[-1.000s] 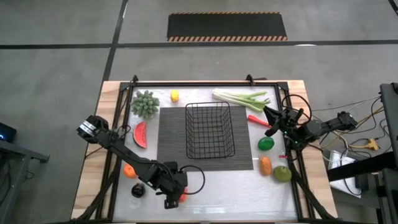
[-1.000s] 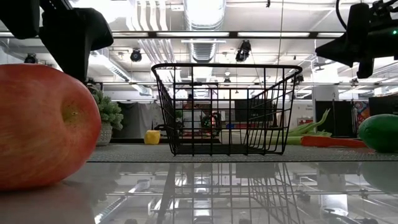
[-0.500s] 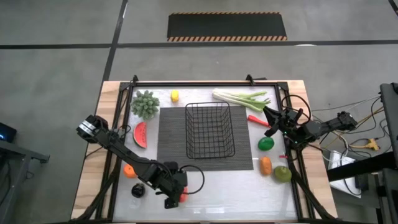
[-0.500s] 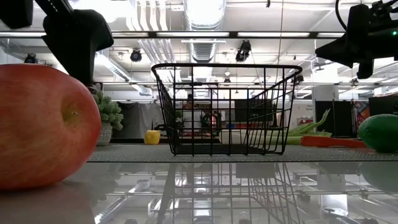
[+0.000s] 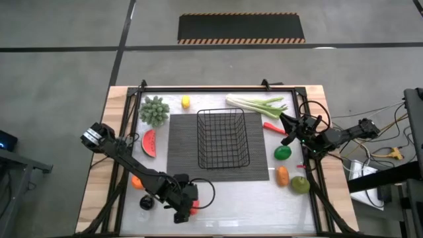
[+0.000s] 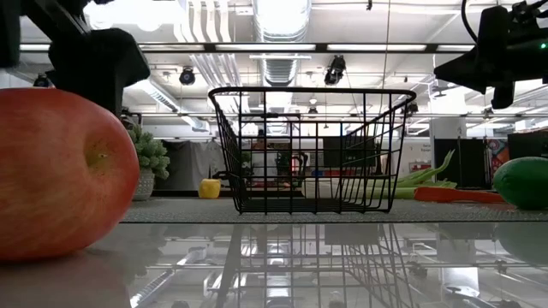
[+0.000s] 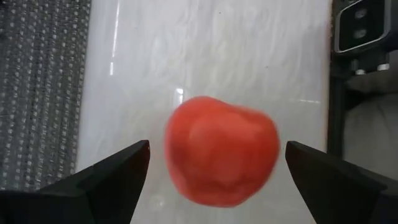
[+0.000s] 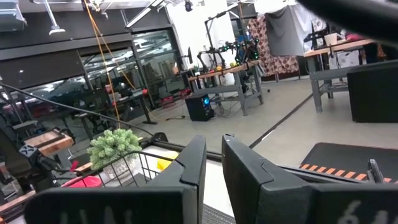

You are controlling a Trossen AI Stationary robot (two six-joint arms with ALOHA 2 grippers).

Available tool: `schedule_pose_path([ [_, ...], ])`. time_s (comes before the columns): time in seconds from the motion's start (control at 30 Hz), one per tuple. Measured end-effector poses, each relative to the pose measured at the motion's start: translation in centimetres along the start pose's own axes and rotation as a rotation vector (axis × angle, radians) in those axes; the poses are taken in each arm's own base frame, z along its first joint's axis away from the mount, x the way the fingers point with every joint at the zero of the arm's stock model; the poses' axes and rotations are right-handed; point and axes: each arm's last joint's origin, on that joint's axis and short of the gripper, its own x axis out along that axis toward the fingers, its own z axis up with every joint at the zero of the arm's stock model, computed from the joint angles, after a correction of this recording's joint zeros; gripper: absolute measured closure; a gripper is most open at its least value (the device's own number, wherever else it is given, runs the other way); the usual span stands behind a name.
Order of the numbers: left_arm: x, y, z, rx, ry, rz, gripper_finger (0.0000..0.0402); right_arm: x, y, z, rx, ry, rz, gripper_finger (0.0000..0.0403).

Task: Build produce basket
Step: Put the red apple into the wire basket

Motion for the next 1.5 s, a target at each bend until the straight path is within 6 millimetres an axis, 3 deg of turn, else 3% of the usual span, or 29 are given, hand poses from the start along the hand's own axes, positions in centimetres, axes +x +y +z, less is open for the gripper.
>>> schedule_pose_path([
  [0.37, 1.3, 0.5, -0.9, -0.003, -0.031, -0.028, 0.0049, 0.0, 0.0, 0.0, 0.005, 0.000, 0.000, 0.0360],
  [0.67, 1.2, 0.4, -0.9, 0.000, -0.032, -0.030, 0.0140, 0.0, 0.0, 0.0, 0.004, 0.001, 0.000, 0.0360],
  [0.9, 0.9, 0.4, -0.9, -0.001, -0.036, -0.033, 0.0155, 0.0, 0.0, -0.1, -0.011, 0.009, 0.000, 0.0360],
  [1.0, -0.1, 0.4, -0.7, 0.028, -0.073, -0.033, 0.0156, 0.0, 0.0, -0.1, -0.013, 0.009, 0.000, 0.0360],
  [1.17, -3.5, 0.5, 0.1, 0.119, -0.250, 0.035, 0.0158, 0.0, 0.0, -0.1, -0.042, 0.008, 0.000, 0.0360],
  [1.27, -5.6, 0.7, 0.4, 0.159, -0.349, 0.092, 0.0158, 0.0, 0.0, 0.0, 0.047, -0.002, 0.012, 0.0360],
  [1.5, -7.7, 1.1, 0.8, 0.394, -0.441, 0.224, 0.0158, -0.2, 0.8, 1.5, 0.077, -0.103, 0.291, 0.0360],
])
